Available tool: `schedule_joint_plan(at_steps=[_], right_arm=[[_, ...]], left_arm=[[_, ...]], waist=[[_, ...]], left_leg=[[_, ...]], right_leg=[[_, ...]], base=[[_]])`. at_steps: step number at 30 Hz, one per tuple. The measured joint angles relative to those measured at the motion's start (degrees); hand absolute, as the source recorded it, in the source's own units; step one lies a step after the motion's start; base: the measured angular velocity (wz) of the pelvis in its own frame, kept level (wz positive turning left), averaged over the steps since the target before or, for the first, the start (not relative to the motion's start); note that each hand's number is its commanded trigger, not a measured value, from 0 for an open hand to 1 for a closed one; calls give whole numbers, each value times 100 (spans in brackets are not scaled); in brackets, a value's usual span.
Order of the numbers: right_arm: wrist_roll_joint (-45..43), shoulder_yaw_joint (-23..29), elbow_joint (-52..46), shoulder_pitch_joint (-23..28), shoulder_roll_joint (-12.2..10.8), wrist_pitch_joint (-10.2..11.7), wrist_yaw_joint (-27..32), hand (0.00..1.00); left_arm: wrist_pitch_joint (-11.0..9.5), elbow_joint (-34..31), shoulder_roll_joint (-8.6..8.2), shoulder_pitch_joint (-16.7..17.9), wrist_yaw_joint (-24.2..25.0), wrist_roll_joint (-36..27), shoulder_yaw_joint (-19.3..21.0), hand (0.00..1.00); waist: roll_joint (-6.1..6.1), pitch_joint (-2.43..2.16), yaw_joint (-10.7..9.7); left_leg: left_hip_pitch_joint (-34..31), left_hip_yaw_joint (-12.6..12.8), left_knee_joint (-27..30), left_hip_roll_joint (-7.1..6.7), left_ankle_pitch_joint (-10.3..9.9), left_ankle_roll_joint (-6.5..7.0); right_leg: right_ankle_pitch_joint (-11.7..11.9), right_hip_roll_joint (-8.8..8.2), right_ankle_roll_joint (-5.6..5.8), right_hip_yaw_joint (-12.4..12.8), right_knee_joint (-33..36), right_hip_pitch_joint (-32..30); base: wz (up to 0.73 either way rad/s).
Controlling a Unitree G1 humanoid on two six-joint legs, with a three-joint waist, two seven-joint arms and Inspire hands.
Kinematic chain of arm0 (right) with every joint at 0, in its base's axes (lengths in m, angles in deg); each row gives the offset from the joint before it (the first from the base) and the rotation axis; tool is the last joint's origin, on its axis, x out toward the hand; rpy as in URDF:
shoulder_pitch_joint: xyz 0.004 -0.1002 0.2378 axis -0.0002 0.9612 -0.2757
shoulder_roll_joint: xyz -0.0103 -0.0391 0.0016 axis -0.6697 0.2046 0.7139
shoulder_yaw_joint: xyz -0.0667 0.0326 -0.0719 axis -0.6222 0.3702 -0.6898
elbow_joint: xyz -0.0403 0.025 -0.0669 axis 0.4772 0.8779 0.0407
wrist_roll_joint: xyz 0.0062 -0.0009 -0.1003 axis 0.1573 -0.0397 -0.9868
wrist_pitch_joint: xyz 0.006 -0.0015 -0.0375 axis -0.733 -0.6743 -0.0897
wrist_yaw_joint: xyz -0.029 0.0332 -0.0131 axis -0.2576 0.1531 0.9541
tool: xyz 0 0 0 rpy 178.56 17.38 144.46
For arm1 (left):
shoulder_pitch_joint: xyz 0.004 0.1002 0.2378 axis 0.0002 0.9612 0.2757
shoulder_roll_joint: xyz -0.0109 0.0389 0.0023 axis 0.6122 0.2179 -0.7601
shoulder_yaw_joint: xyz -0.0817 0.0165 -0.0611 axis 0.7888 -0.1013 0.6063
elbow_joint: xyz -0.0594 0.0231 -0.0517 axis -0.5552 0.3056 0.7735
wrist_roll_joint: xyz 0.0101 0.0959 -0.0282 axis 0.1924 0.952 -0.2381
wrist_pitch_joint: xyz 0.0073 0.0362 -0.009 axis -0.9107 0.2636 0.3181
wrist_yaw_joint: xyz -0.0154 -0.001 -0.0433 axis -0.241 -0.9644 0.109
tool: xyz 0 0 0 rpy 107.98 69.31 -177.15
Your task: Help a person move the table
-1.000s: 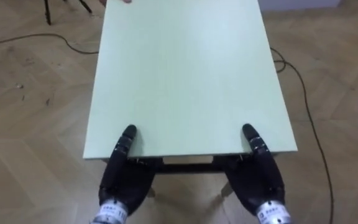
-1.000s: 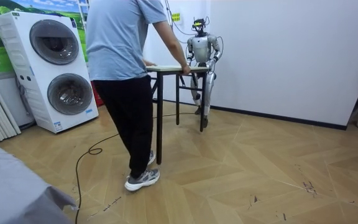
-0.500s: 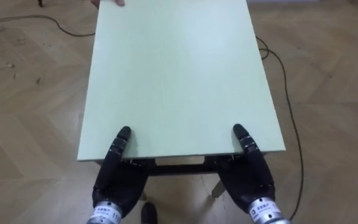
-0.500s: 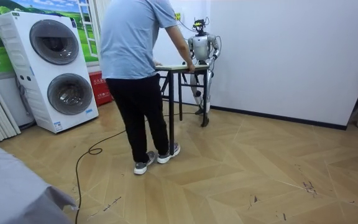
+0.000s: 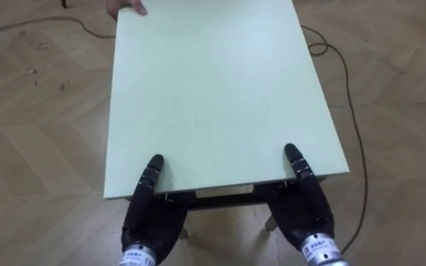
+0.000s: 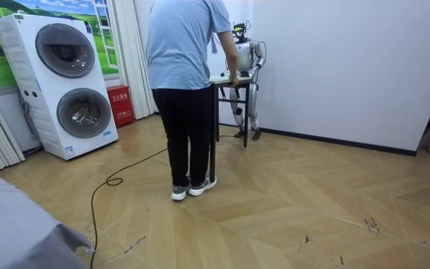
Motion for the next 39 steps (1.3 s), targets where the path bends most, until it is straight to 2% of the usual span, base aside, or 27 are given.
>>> schedule_joint_plan(at_steps=[1,2,3,4,5,6,7,8,9,11,12,13,14,16,17,18,19,20,21,22,23,24,25,27,30,33,39], right_arm=[[2,0,0,-8,-3,-3,0,100],[3,7,0,-48,-28,-29,6,100],[-8,11,2,-140,-24,-75,39,100],[9,17,13,-207,-21,-83,52,100],[6,98,88,-311,-68,-113,54,100],[-15,147,146,-425,-289,-177,55,100],[-35,185,153,-423,-375,-192,54,100],[-34,207,154,-345,-423,-181,21,100],[-27,231,176,-237,-369,-175,-19,100],[40,277,257,-112,-344,-174,-18,100],[40,303,266,-71,-346,-226,-18,100],[40,323,264,-49,-343,-241,-18,100],[39,367,258,-27,-341,-305,-18,100],[23,382,242,-34,-297,-347,-18,100],[6,391,237,-29,-285,-391,-18,100],[8,421,235,6,-283,-429,-18,100],[24,477,234,46,-277,-454,-18,100],[87,503,232,157,-276,-465,-41,100],[180,502,225,270,-276,-453,-104,100],[217,494,221,308,-271,-437,-135,100],[254,477,220,353,-268,-399,-182,100],[259,408,220,339,-265,-382,-178,100],[263,401,222,334,-246,-366,-172,100],[266,348,222,320,-242,-365,-121,100],[277,245,222,314,-227,-312,-121,100],[338,117,218,225,-239,-210,-118,100],[339,81,223,175,-254,-205,-116,100]], left_arm=[[7,9,-34,0,-3,0,6,100],[-4,14,-72,-2,-9,-8,24,100],[-11,14,-113,-38,-9,-31,26,100],[-14,14,-135,-93,-9,-58,31,100],[-40,31,-114,-152,-6,-87,41,100],[-113,-2,54,-253,67,-124,64,100],[-133,23,96,-320,86,-129,64,100],[-109,148,108,-443,90,-129,41,100],[-8,361,124,-534,90,-169,58,100],[130,602,86,-588,89,-173,44,100],[155,621,102,-586,89,-171,40,100],[166,632,92,-590,89,-163,39,100],[179,664,76,-591,89,-162,39,100],[180,672,62,-580,88,-174,25,100],[170,673,52,-557,89,-176,28,100],[191,686,51,-556,80,-175,29,100],[211,695,55,-557,60,-175,26,100],[232,697,90,-567,13,-128,-24,100],[227,696,115,-560,11,-98,-96,100],[233,697,113,-560,11,-77,-108,100],[236,696,116,-551,12,-56,-129,100],[235,695,127,-544,17,-56,-124,100],[235,696,126,-535,17,-51,-121,100],[206,661,93,-454,17,44,-65,100],[79,641,153,-423,47,61,-137,100],[-45,470,182,-290,58,57,-112,100],[-144,399,178,-224,102,64,-85,100]], waist=[[29,-1,-1],[45,-1,-15],[34,22,-56],[13,78,-81],[72,76,-226],[16,50,-285],[-88,25,-358],[-137,1,-560],[-131,-21,-701],[-77,-56,-616],[-91,-51,-545],[-102,-55,-507],[-108,-60,-503],[-129,-66,-593],[-159,-73,-655],[-149,-66,-784],[-146,-58,-862],[-200,-51,-887],[-280,-97,-884],[-296,-98,-882],[-331,-96,-822],[-361,-74,-657],[-334,-75,-571],[-310,-92,-281],[-314,-94,-220],[-370,-92,-135],[-398,-84,-144]], left_leg=[[105,-28,59,40,-46,-21],[294,-32,55,69,-101,-32],[401,-26,-180,45,-209,-19],[481,17,-398,22,-290,21],[512,-98,-657,24,-530,250],[194,-442,-641,-58,-660,293],[58,-596,-610,-160,-684,328],[-85,-733,-514,-365,-807,348],[-148,-580,-289,-519,-918,320],[-7,-275,-244,-527,-939,305],[66,-122,-322,-538,-930,349],[90,-121,-355,-558,-905,382],[96,-119,-410,-622,-822,437],[59,-22,-564,-735,-632,565],[56,47,-699,-789,-502,653],[69,250,-755,-716,-446,723],[98,369,-777,-640,-420,727],[240,536,-959,-534,-309,672],[347,748,-1208,-468,-162,584],[390,865,-1299,-418,-98,530],[502,1009,-1460,-417,9,433],[592,1088,-1509,-442,36,391],[618,1089,-1533,-442,29,377],[770,917,-1842,-422,107,356],[874,830,-2095,-323,215,370],[978,874,-2150,-318,239,390],[1103,574,-2305,-327,252,386]], right_leg=[[10,-20,-18,-111,133,-78],[59,-110,-105,-302,539,-277],[185,-311,-317,-270,1374,-737],[372,-496,-489,-159,2153,-1148],[303,-352,-108,169,2341,-1967],[553,-42,88,492,1073,-2388],[838,-22,90,574,552,-2523],[1136,-135,151,816,91,-2654],[1369,-298,4,961,177,-2625],[1502,-424,-25,815,250,-2470],[1744,-441,6,754,81,-2345],[1911,-445,57,752,-41,-2286],[2469,-476,275,758,-316,-2178],[2788,-512,598,891,-781,-2028],[2982,-571,796,995,-989,-1932],[2970,-611,707,1202,-728,-1922],[2699,-631,444,1298,-277,-1953],[1918,-742,295,1375,728,-2012],[1190,-837,378,1455,1459,-1895],[895,-882,388,1460,1653,-1774],[492,-954,458,1499,1815,-1521],[416,-842,429,1606,1560,-1403],[450,-744,384,1624,1475,-1375],[642,-447,186,1680,910,-1143],[872,-248,180,1608,307,-838],[927,-190,231,1691,169,-747],[907,-154,269,1564,-141,-494]], base=[[-25],[-28],[-29],[-12],[5],[30],[90],[140],[132],[34],[-10],[-6],[8],[17],[46],[65],[84],[75],[66],[46],[0],[-23],[-54],[-44],[2],[-11],[8]])
